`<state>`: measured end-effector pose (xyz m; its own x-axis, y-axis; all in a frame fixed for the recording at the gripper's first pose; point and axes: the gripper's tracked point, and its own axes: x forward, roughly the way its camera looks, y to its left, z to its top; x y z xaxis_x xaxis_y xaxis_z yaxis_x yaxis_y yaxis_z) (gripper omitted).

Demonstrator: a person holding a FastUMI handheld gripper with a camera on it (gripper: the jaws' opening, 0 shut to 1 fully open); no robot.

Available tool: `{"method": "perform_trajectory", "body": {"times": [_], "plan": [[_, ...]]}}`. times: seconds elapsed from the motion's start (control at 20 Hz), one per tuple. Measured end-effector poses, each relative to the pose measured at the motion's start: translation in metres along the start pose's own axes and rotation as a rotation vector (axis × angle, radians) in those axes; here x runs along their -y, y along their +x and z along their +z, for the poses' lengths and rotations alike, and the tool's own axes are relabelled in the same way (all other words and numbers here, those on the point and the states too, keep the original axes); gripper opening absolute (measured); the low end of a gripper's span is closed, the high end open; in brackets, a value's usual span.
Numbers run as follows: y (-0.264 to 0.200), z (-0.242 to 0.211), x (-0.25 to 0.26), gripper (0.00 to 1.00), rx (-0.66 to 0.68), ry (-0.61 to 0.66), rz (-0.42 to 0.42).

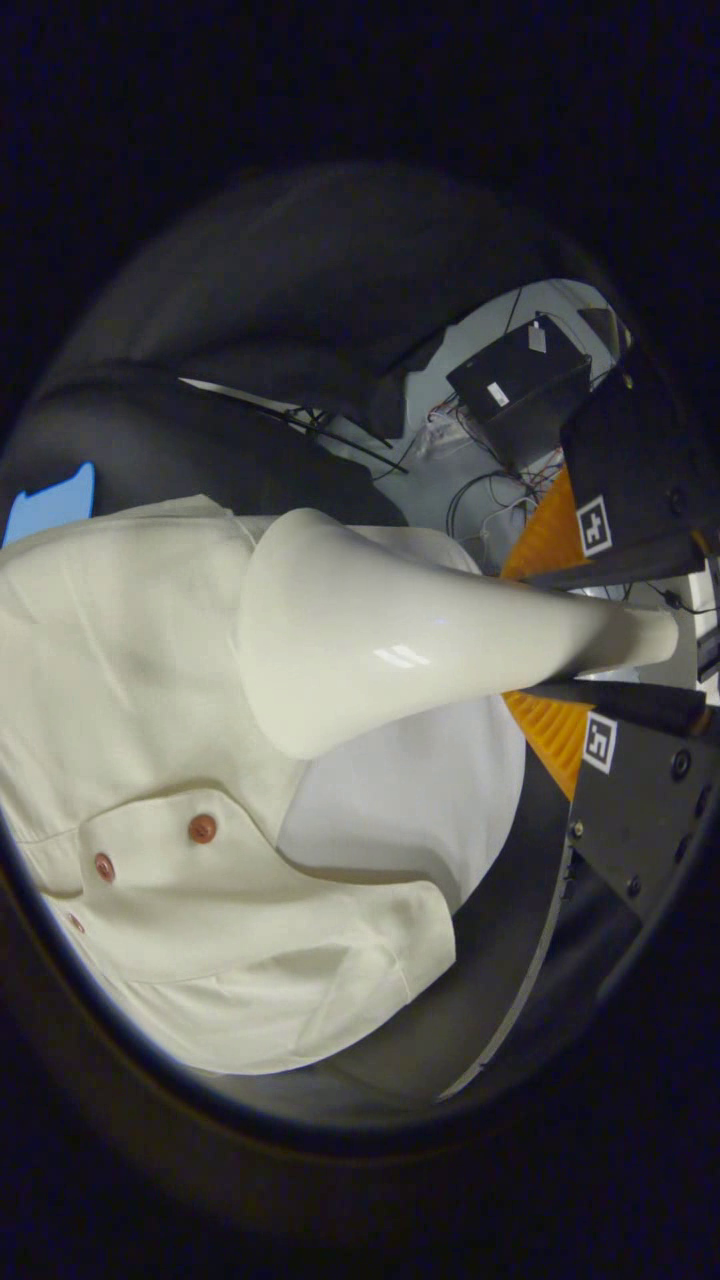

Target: Iron the clothes twice with a garment steamer, once on the left side and once on the right side.

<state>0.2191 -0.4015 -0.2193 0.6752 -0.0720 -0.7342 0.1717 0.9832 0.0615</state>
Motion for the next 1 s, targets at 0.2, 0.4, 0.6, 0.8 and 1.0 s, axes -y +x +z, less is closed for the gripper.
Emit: {"method": "perform_trajectory", "body": {"times": [0.2,0.4,0.6,0.8,1.0], "plan": [[-0.018,-0.013,-0.007,0.42,0.038,0.028,-0.012],[-0.054,-0.028,-0.02,0.42,0.118,0.077,-0.035],[-0.105,-0.047,-0.039,0.42,0.207,0.134,-0.075],[-0.144,-0.06,-0.075,0.42,0.26,0.113,-0.107],[-0.175,-0.063,-0.125,0.42,0.341,0.085,-0.13]]}}
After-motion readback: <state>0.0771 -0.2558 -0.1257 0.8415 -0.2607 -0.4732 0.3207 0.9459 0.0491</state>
